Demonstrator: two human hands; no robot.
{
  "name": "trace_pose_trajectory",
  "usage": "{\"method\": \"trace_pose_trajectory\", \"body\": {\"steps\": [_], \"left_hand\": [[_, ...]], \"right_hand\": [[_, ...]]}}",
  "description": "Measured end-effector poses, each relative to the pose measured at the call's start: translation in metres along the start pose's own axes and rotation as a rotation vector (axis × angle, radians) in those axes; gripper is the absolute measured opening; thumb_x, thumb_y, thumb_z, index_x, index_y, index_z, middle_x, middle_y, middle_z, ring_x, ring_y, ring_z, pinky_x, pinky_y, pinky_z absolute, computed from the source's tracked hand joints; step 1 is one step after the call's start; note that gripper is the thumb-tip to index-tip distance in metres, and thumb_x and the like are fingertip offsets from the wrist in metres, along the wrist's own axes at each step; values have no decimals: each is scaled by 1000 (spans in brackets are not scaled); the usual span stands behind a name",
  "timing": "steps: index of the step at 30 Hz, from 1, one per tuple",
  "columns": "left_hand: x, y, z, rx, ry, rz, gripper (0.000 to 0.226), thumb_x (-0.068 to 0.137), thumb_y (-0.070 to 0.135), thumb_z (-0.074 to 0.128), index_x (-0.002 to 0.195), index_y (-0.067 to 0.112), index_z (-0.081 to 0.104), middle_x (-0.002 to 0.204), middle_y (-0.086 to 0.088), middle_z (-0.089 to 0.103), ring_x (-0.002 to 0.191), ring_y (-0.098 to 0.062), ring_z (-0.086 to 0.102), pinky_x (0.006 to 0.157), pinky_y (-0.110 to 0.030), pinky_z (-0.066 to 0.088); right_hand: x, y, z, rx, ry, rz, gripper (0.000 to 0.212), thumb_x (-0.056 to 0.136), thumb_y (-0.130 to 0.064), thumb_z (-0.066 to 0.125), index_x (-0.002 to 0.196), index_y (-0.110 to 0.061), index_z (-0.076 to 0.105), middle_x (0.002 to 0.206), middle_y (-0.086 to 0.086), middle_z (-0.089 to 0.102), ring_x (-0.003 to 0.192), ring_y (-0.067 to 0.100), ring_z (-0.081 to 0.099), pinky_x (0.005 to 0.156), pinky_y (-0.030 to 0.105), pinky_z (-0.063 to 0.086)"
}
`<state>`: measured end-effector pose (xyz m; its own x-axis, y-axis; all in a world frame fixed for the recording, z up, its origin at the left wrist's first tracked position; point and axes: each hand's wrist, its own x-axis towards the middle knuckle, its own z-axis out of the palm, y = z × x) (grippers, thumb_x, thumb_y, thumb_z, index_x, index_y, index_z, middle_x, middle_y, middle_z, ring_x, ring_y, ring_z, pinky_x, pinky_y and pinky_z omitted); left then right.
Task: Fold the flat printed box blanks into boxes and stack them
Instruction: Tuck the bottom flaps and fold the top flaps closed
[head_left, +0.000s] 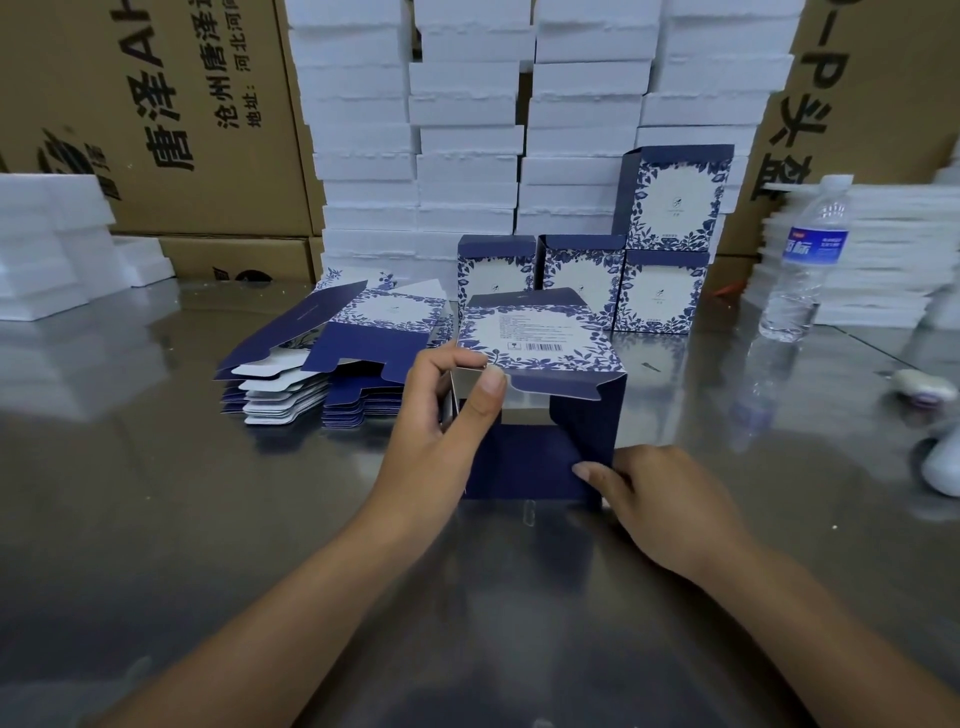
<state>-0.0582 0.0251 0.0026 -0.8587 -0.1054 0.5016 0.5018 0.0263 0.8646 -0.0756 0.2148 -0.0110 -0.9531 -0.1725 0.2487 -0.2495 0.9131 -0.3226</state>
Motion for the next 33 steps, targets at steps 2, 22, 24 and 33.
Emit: {"method": "trace_pose_trajectory", "body": {"steps": [2,22,24,33], "left_hand": [[0,0,0,-4,-6,0,25,79,52,54,95,33,54,87,42,56,86,29,47,72,6,32],[3,5,-6,7,32,-27,22,70,70,48,78,51,54,91,39,58,88,23,50,69,5,34],[2,5,-6,-1,25,-31,23,73,69,50,81,48,54,91,38,58,89,22,51,70,4,34],[-2,9,-2,-1,2,-13,36,75,58,48,97,30,53,83,43,55,80,27,47,69,6,32]], "right_hand": [[0,2,0,-3,-10,-4,43,93,-53,42,69,-19,53,74,-1,60,74,24,59,62,32,45],[-2,1,2,121,35,-113,53,75,-72,44,57,-22,40,52,-7,41,51,7,40,49,26,27],[-3,-2,0,120,57,-105,57,72,-76,29,56,-22,38,51,-6,41,50,7,41,48,26,27],[-4,-3,4,36,169,-47,52,92,-54,39,54,-19,36,51,-5,42,50,10,42,46,27,25]]}}
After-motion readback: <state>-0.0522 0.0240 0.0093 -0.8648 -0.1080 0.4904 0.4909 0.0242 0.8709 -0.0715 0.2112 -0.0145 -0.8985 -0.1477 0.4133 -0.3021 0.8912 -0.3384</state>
